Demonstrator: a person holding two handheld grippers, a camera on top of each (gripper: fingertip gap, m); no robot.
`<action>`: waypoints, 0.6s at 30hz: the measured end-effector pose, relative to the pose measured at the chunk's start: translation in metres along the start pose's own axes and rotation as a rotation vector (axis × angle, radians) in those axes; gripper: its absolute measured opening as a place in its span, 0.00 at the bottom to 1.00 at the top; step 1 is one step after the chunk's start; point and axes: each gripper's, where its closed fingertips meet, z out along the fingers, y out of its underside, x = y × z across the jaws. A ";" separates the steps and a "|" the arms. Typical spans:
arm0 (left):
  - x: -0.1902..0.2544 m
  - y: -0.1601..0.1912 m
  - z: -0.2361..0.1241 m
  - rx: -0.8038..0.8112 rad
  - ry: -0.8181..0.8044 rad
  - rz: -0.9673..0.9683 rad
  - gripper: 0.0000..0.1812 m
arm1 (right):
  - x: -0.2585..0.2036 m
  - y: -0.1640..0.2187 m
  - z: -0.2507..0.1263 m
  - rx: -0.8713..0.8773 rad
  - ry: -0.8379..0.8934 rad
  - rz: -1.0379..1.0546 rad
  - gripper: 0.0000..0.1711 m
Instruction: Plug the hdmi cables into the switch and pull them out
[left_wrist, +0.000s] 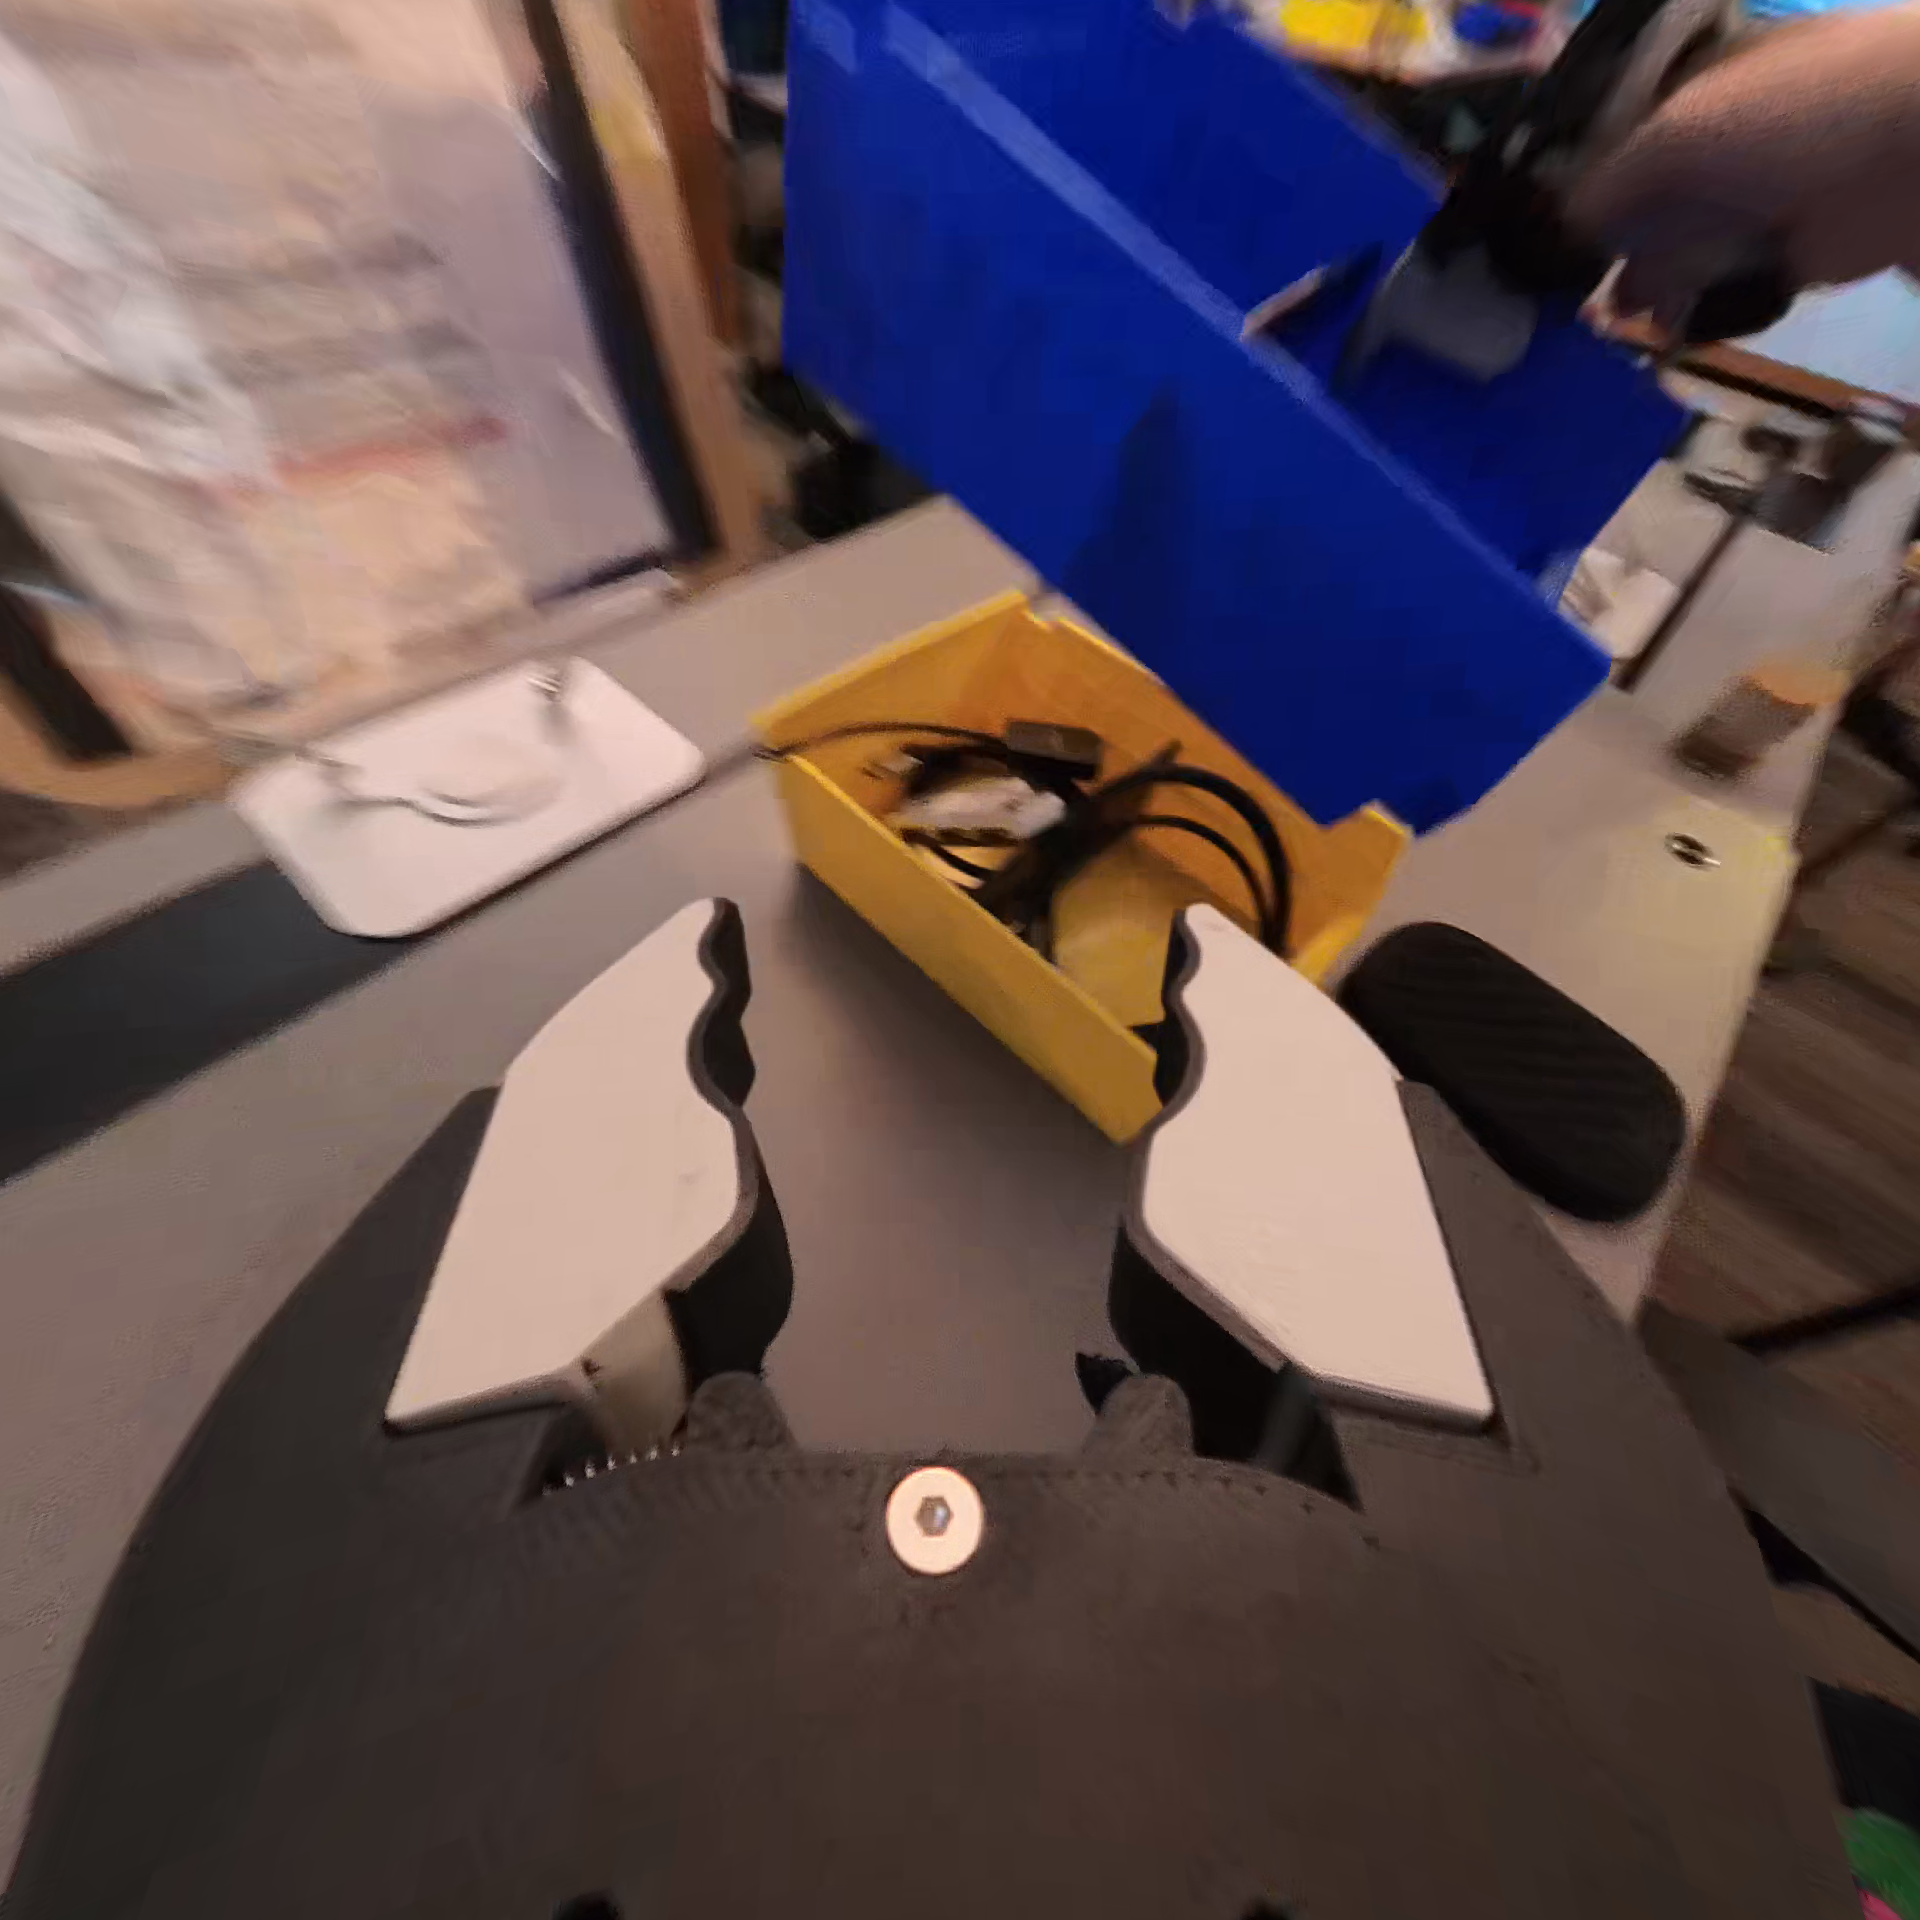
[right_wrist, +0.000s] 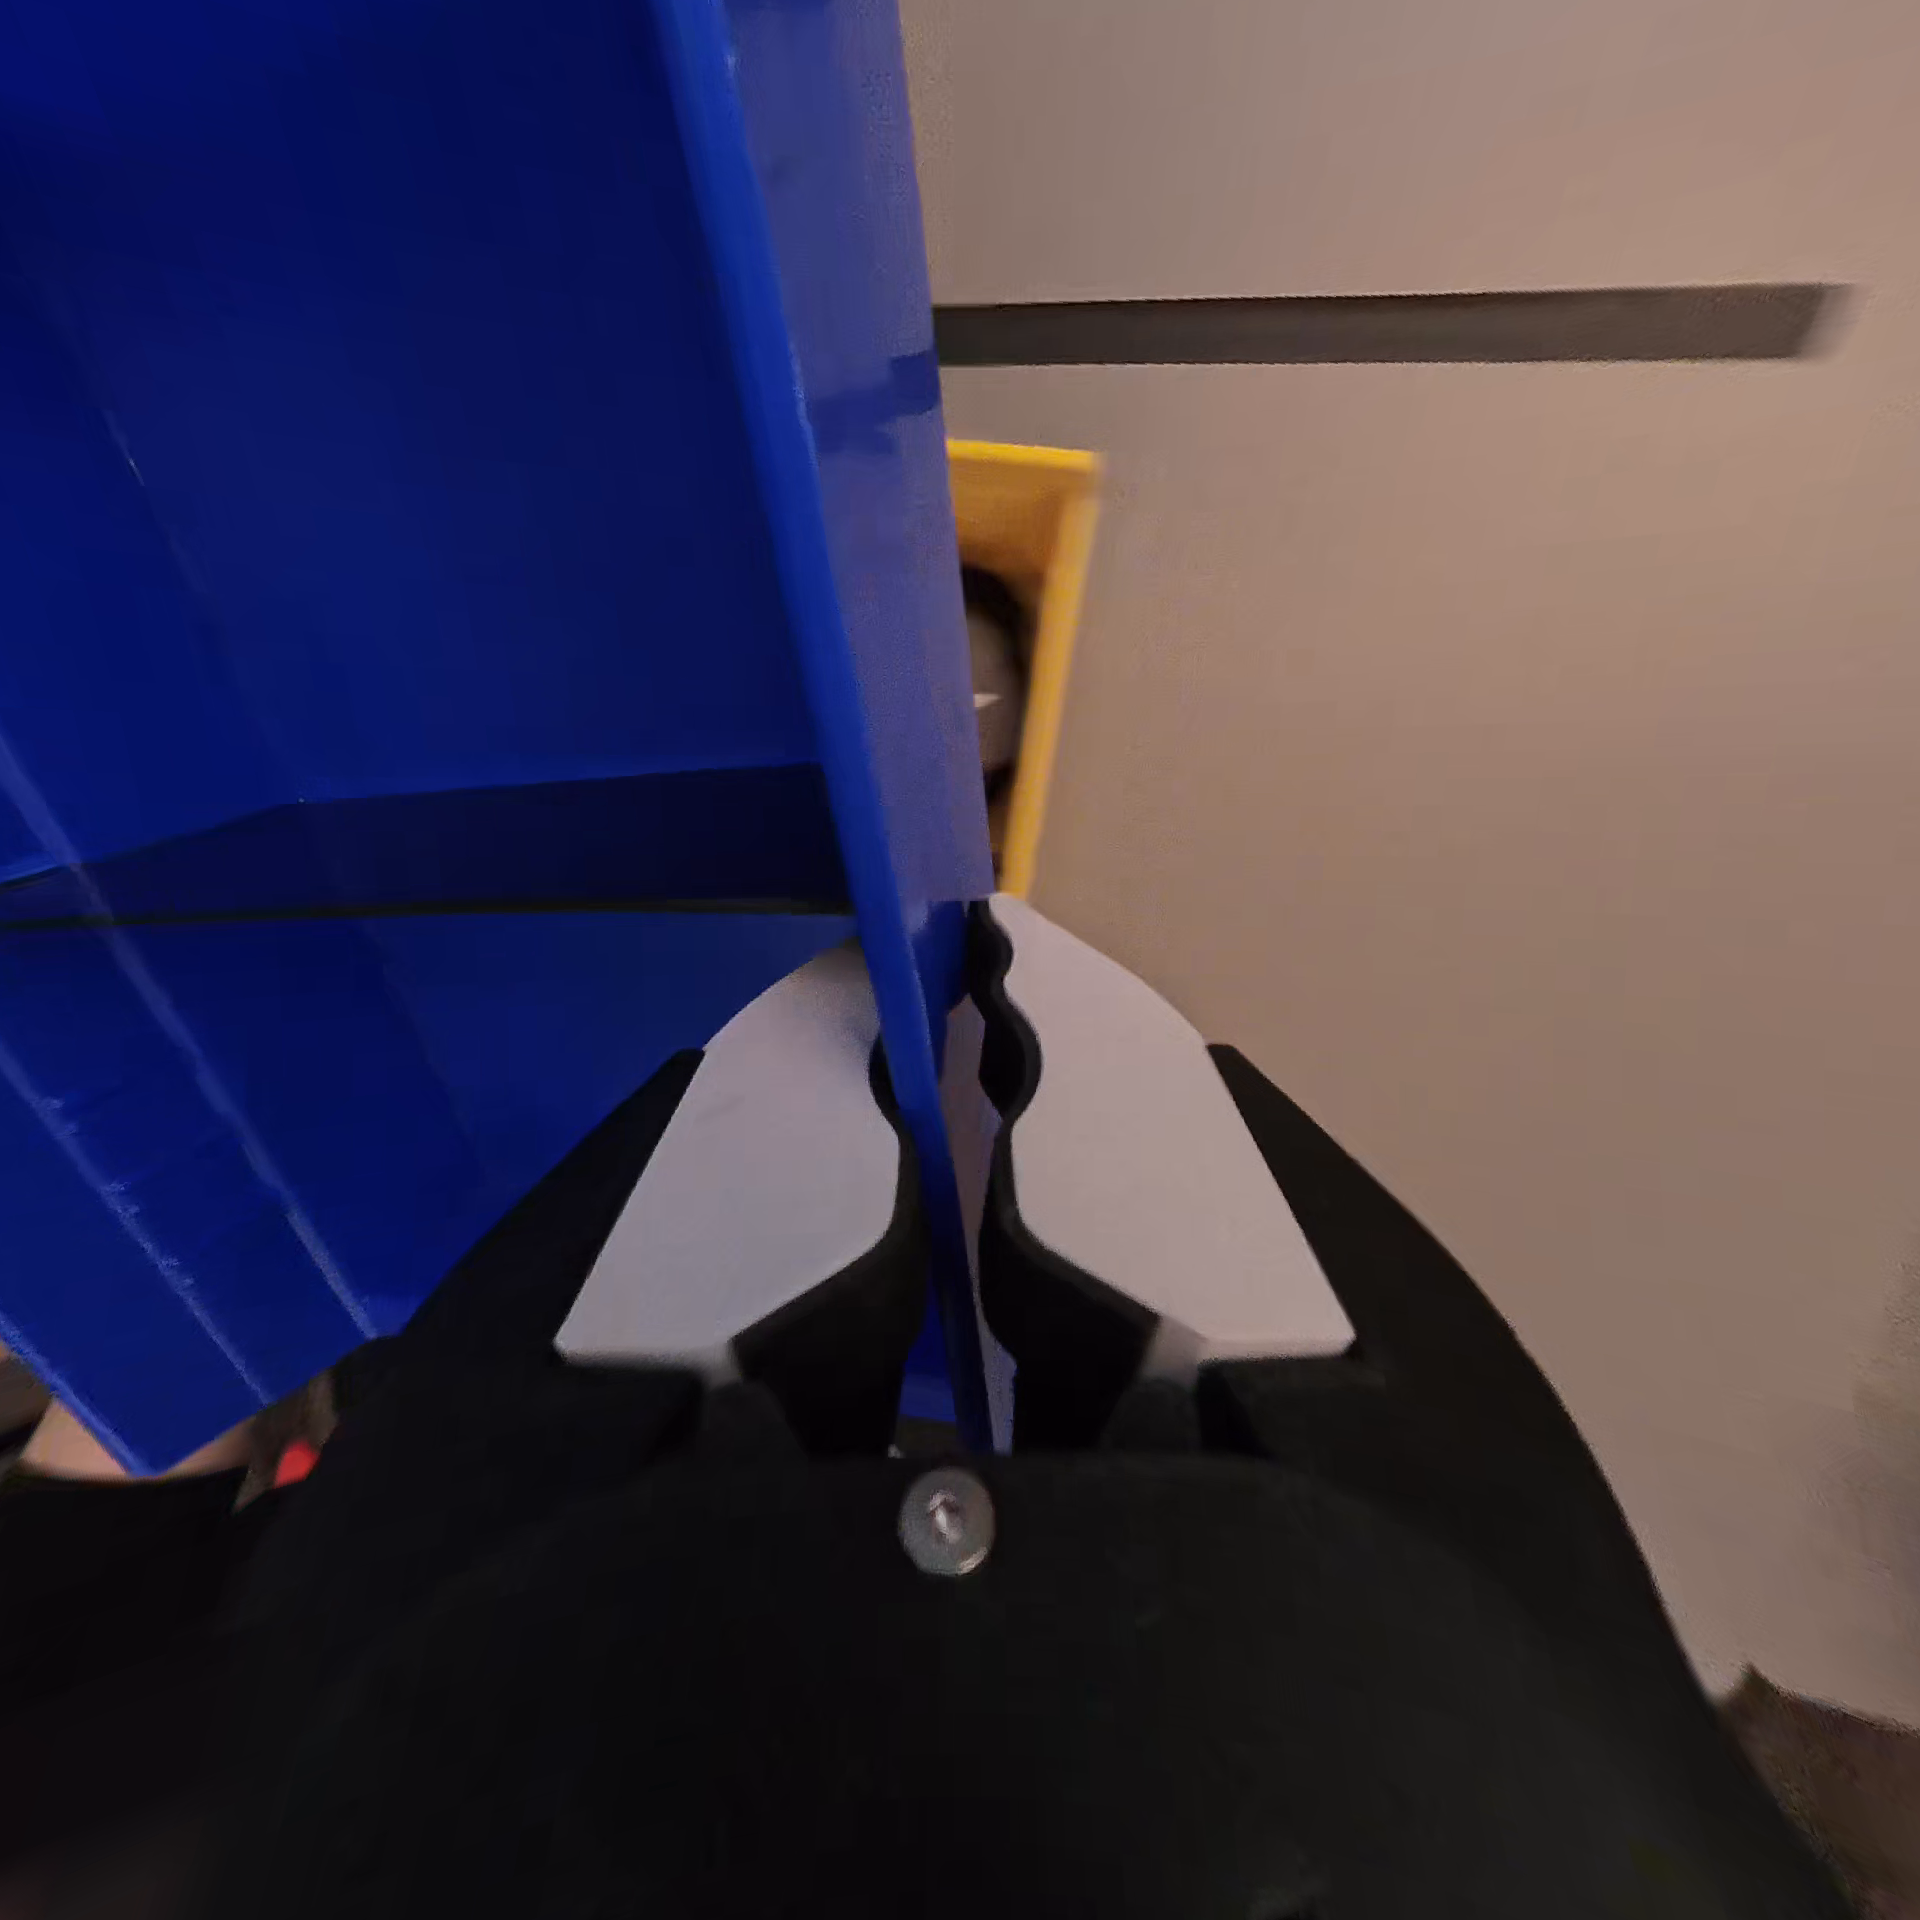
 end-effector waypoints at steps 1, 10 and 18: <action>0.007 0.010 0.030 -0.054 0.053 -0.035 0.43 | 0.029 0.003 -0.012 0.025 0.039 0.042 0.04; 0.032 0.107 0.175 -0.425 0.110 -0.153 0.47 | 0.193 0.073 -0.034 0.101 0.183 0.341 0.04; 0.038 0.149 0.186 -0.609 0.100 -0.100 0.45 | 0.258 0.134 0.015 0.042 0.185 0.493 0.05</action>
